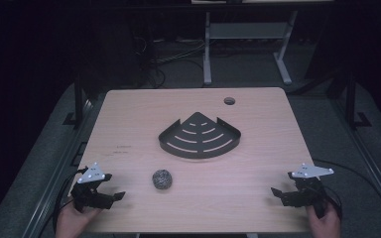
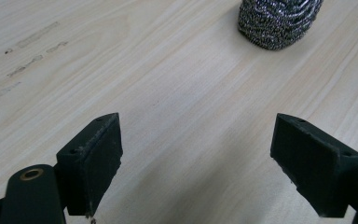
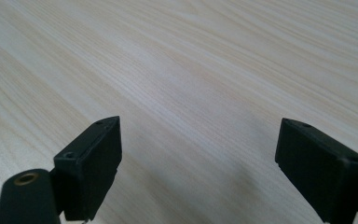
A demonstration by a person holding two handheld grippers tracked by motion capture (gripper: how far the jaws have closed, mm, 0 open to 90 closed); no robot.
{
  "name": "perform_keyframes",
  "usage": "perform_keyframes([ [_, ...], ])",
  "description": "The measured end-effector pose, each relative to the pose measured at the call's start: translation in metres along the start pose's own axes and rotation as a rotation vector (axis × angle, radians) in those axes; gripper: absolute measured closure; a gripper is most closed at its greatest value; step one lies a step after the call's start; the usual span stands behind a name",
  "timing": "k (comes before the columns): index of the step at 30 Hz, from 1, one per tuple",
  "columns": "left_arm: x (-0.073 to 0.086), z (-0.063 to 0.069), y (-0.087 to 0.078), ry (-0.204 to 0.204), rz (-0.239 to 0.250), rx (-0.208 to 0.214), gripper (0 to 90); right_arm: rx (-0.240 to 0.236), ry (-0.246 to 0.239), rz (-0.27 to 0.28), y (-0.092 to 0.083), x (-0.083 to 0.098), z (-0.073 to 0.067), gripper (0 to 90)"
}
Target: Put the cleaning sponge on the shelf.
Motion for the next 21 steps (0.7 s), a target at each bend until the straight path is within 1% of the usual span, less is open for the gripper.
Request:
perform_keyframes([
  [2, 0.001, 0.000, 0.000, 0.005, -0.001, 0.008, 15.9, -0.005, -0.007, -0.002, 0.001, -0.001, 0.000, 14.1],
  [5, 0.001, 0.001, 0.001, 0.003, -0.002, 0.013, 15.9, -0.002, -0.009, -0.011, 0.002, -0.001, -0.001, 14.1],
  [7, 0.000, 0.002, 0.001, 0.015, -0.008, 0.014, 15.9, -0.001, -0.012, -0.010, 0.003, -0.002, -0.002, 14.1],
  [9, 0.000, 0.004, 0.002, 0.018, -0.010, 0.013, 15.9, -0.001, -0.012, -0.009, 0.002, -0.002, -0.002, 14.1],
  [10, -0.002, 0.005, 0.002, 0.034, -0.022, 0.007, 15.9, 0.005, -0.013, -0.011, 0.002, -0.002, -0.002, 14.1],
  [12, -0.003, 0.006, 0.002, 0.035, -0.019, 0.010, 15.9, 0.007, -0.014, -0.011, 0.001, -0.002, -0.002, 14.1],
  [14, -0.007, 0.008, 0.002, 0.050, -0.015, 0.019, 15.9, 0.008, -0.013, -0.011, 0.001, -0.002, -0.002, 14.1],
  [15, -0.007, 0.008, 0.002, 0.050, -0.015, 0.019, 15.9, 0.008, -0.013, -0.011, 0.001, -0.002, -0.002, 14.1],
  [16, -0.010, 0.010, 0.002, 0.052, -0.013, 0.026, 15.9, 0.009, -0.013, -0.010, 0.001, -0.002, -0.002, 14.1],
  [17, -0.010, 0.010, 0.002, 0.052, -0.013, 0.026, 15.9, 0.011, -0.013, -0.009, 0.000, -0.002, -0.002, 14.1],
  [18, -0.013, 0.012, 0.001, 0.063, -0.011, 0.026, 15.9, 0.011, -0.012, -0.009, 0.001, -0.002, -0.002, 14.1],
  [21, -0.017, 0.015, 0.000, 0.076, -0.011, 0.026, 15.9, 0.012, -0.009, -0.010, 0.000, -0.002, -0.002, 14.1],
])
Point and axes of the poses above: each handheld gripper's, and its own axes: y roughly forward along the jaws, x roughly out of its underside, z roughly to its right, the point moved 1 cm from there along y, roughly forward along the jaws, and after that the axes turned 1 degree about x, right-handed, at the moved point
